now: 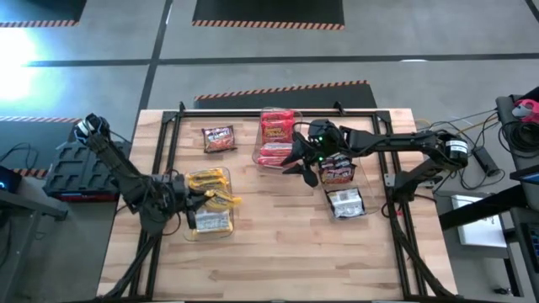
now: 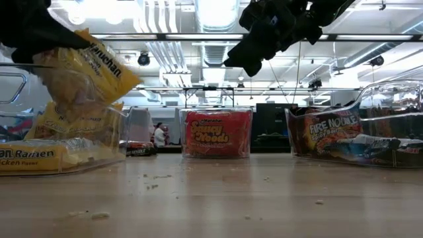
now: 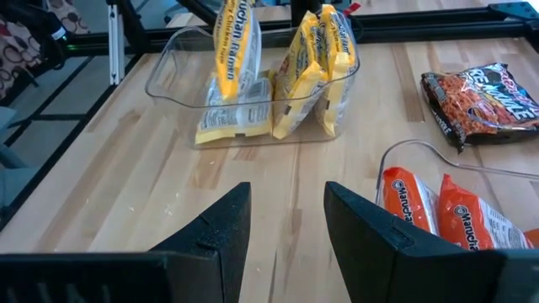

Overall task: Sort Maruchan noodles
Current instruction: Put the yellow pack noodle into the bottom left transparent bin, then put the black pack noodle into the bottom right transparent bin

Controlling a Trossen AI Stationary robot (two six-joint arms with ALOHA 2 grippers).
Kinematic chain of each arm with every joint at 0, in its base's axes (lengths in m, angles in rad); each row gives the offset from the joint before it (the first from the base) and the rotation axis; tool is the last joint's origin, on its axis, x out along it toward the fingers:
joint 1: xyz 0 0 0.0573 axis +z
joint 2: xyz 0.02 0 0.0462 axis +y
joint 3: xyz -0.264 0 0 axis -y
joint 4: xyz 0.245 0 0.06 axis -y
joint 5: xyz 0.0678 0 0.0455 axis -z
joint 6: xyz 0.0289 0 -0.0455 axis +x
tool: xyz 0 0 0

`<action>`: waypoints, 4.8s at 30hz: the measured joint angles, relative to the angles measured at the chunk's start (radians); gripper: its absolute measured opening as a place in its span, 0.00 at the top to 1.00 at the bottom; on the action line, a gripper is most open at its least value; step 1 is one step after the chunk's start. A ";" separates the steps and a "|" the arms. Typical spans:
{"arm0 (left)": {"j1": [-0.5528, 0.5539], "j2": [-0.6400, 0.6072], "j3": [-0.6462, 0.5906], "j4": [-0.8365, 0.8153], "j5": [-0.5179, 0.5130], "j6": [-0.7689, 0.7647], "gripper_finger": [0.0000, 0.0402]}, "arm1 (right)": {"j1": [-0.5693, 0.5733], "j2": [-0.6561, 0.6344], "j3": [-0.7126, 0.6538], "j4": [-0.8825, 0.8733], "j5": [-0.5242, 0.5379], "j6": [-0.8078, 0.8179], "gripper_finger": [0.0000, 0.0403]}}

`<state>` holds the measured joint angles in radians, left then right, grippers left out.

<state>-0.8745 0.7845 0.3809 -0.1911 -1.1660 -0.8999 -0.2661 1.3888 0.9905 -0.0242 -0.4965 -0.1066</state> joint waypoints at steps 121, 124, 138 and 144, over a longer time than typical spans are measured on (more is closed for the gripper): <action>1.631 0.439 0.224 -0.170 0.963 0.669 0.45 | 0.000 0.000 0.001 0.000 0.000 0.000 0.65; 1.653 0.443 0.155 -0.064 1.011 0.634 0.45 | 0.000 0.000 0.001 0.000 0.000 0.001 0.65; 1.688 0.432 0.031 0.092 1.148 0.521 0.45 | 0.000 0.000 0.001 0.216 0.033 0.088 0.65; 1.688 0.492 0.029 0.204 1.221 0.524 0.45 | 0.000 0.000 0.001 0.234 0.033 0.047 0.65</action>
<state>0.8135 1.2764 0.4099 0.0130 0.0548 -0.3754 -0.2661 1.3884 0.9916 0.2094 -0.4632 -0.0600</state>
